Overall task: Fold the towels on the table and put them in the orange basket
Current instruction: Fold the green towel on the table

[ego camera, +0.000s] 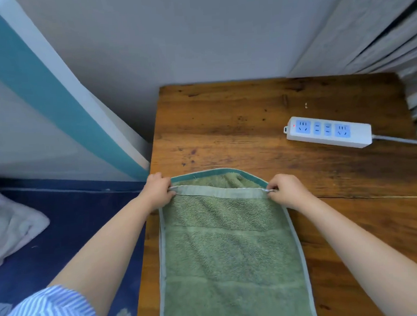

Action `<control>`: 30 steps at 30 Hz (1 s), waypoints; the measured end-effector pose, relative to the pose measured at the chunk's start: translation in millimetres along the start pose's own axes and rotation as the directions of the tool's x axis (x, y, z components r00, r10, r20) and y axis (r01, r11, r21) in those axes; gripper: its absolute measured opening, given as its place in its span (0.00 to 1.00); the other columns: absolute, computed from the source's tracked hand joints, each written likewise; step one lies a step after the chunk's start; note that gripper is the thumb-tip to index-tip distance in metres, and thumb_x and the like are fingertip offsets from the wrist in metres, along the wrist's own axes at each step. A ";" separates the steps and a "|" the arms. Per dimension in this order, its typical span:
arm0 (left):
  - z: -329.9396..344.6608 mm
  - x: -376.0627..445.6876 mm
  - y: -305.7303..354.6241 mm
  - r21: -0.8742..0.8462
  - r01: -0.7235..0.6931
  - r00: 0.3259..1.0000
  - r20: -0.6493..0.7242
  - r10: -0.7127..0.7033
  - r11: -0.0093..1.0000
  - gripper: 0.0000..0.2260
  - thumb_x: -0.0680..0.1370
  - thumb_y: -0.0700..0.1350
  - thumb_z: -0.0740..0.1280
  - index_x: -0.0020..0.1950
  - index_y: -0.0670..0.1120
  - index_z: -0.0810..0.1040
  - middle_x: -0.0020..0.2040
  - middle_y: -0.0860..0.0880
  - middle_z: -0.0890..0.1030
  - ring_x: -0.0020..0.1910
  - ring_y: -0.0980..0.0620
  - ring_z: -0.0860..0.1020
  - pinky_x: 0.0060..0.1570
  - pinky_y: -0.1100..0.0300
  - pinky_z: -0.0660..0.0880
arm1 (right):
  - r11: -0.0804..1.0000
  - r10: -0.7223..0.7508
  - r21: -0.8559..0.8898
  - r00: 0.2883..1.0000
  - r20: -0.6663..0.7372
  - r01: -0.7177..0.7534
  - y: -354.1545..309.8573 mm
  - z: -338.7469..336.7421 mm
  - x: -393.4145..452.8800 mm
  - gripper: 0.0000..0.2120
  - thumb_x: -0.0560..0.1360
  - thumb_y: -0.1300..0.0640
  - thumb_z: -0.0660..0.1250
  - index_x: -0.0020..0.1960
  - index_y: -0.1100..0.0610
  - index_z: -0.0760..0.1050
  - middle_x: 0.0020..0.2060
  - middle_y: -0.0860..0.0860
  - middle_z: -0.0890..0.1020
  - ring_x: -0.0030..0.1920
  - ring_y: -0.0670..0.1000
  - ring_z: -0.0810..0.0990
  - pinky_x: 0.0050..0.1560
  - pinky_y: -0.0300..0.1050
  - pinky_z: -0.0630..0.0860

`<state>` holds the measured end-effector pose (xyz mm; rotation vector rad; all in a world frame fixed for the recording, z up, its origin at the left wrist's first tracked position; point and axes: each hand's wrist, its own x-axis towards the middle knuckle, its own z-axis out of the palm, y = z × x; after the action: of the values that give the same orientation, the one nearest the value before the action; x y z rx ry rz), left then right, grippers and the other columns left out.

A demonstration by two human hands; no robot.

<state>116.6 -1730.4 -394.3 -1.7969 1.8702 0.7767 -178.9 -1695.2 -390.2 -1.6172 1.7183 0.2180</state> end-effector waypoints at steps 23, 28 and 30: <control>-11.3 -33.3 0.6 -0.087 -0.239 0.969 0.042 0.243 0.967 0.15 0.76 0.44 0.66 0.33 0.50 0.63 0.41 0.50 0.66 0.43 0.51 0.67 0.36 0.64 0.63 | 0.998 -0.062 -0.001 0.998 0.004 0.062 22.1 -29.9 -49.4 0.10 0.74 0.54 0.65 0.37 0.58 0.73 0.33 0.53 0.74 0.37 0.52 0.71 0.32 0.42 0.61; -24.9 -60.0 -7.8 -0.095 -0.251 0.968 -0.011 0.251 0.963 0.12 0.76 0.44 0.67 0.35 0.46 0.67 0.37 0.52 0.68 0.41 0.50 0.68 0.35 0.66 0.63 | 0.998 -0.061 -0.026 0.998 -0.019 0.061 24.2 -35.4 -64.7 0.16 0.75 0.53 0.64 0.30 0.52 0.68 0.29 0.49 0.72 0.35 0.51 0.71 0.32 0.43 0.62; -28.5 -71.9 -10.7 -0.089 -0.237 0.972 -0.017 0.236 0.967 0.12 0.76 0.44 0.67 0.35 0.46 0.67 0.36 0.51 0.69 0.41 0.50 0.69 0.34 0.64 0.63 | 0.999 -0.050 -0.017 0.998 -0.035 0.049 24.0 -36.8 -74.5 0.15 0.75 0.53 0.64 0.30 0.52 0.68 0.30 0.49 0.73 0.35 0.50 0.71 0.33 0.42 0.64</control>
<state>134.1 -1694.9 -326.9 -1.6478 2.1114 0.9549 -221.7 -1653.9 -327.3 -1.6827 1.7051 0.1809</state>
